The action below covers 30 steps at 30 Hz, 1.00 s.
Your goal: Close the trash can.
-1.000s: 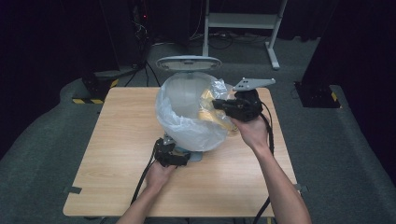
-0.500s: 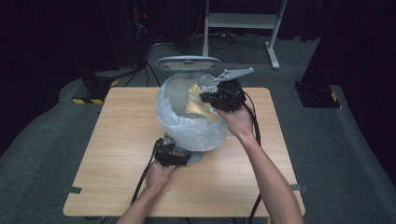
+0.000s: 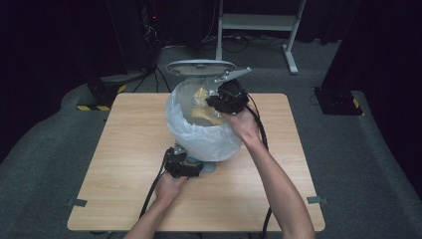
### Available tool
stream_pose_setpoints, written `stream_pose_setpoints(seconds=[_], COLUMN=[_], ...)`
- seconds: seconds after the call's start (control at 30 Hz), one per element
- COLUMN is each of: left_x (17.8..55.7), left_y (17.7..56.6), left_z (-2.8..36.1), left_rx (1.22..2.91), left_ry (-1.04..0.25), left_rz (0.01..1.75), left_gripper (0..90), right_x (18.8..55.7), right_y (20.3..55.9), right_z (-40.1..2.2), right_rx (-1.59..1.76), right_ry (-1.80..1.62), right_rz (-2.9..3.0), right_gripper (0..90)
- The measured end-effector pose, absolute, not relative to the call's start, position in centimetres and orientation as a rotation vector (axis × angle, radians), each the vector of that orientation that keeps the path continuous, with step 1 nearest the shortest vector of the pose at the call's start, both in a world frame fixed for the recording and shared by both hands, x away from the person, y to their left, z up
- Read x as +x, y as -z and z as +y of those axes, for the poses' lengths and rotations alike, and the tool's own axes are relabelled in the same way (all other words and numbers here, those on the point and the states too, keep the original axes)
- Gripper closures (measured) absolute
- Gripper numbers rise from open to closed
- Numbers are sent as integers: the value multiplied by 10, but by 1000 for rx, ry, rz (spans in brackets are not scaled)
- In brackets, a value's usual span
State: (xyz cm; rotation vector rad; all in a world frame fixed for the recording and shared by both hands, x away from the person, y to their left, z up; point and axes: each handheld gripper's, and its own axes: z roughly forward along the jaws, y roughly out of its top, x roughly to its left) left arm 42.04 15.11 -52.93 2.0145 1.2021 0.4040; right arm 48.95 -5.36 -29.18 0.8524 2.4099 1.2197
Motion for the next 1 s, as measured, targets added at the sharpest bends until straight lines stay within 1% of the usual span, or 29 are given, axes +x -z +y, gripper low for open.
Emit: stream_pose_setpoints(seconds=[0.03, 0.1, 0.17, 0.23, 0.47, 0.73, 1.0], left_x=[420, 420, 420, 420, 420, 420, 420], left_y=[529, 529, 529, 529, 529, 529, 529], left_z=[151, 151, 151, 151, 151, 151, 151], left_rx=[2015, 2019, 2016, 2015, 2016, 2022, 2021], left_ry=[-404, -404, -404, -404, -404, -405, -405], left_rz=[1202, 1200, 1202, 1201, 1200, 1197, 1198], left_gripper=[6, 6, 6, 6, 6, 6, 7], right_x=[490, 491, 490, 488, 480, 468, 458], right_y=[293, 296, 297, 295, 292, 292, 297], right_z=[-52, -50, -50, -52, -63, -86, -104], right_rx=[861, 859, 867, 861, 847, 872, 887], right_ry=[-1204, -1178, -1171, -1174, -1227, -1324, -1387], right_rz=[2414, 2420, 2417, 2406, 2362, 2289, 2240], right_gripper=[703, 631, 582, 554, 539, 526, 514])
